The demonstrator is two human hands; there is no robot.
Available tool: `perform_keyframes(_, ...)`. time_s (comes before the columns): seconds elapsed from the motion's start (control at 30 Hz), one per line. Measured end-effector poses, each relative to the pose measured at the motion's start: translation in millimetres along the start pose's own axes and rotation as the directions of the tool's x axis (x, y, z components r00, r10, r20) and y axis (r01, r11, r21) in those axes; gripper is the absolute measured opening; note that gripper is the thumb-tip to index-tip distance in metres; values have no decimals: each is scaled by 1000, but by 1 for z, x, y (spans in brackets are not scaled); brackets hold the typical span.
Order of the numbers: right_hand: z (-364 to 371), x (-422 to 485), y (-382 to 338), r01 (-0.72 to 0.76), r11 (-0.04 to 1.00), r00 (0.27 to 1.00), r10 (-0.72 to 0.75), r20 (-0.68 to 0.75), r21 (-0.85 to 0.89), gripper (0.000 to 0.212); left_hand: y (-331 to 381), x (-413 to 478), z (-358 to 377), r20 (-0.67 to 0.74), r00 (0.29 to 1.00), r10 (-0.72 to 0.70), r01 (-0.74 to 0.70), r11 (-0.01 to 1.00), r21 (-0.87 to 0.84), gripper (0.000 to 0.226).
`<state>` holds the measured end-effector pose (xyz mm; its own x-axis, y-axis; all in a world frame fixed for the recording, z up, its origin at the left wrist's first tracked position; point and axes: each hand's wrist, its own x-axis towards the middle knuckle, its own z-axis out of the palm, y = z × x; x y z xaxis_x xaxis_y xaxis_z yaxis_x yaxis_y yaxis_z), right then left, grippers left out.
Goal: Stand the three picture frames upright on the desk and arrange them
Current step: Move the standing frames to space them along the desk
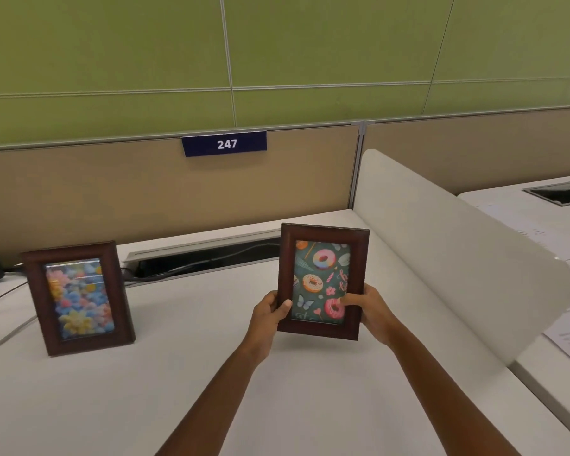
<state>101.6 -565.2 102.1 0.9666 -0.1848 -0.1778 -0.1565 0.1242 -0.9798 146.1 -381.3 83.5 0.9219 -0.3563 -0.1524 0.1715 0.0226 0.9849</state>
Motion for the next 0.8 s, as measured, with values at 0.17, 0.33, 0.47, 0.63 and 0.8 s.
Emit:
perform_keyframes(0.17,-25,27,-3,-12,1000,1000,12,-20,-12,31,0,35,19,33,999,-12,11,1000,29,33)
perform_keyframes(0.33,-46,50,-3,-24,998,999,22,-46,-61,30,-4,61,37,25,1000,-15,15,1000,9,33)
perform_keyframes(0.47,-59,68,-6,-32,996,998,27,-53,-87,32,-4,79,48,19,999,-37,37,999,22,35)
perform_keyframes(0.63,-71,85,-6,-49,994,997,44,-61,-93,34,-9,97,57,12,999,-50,49,998,39,34)
perform_keyframes(0.8,-77,92,-1,-64,994,996,58,-72,-85,35,-12,101,61,11,999,-44,43,997,68,34)
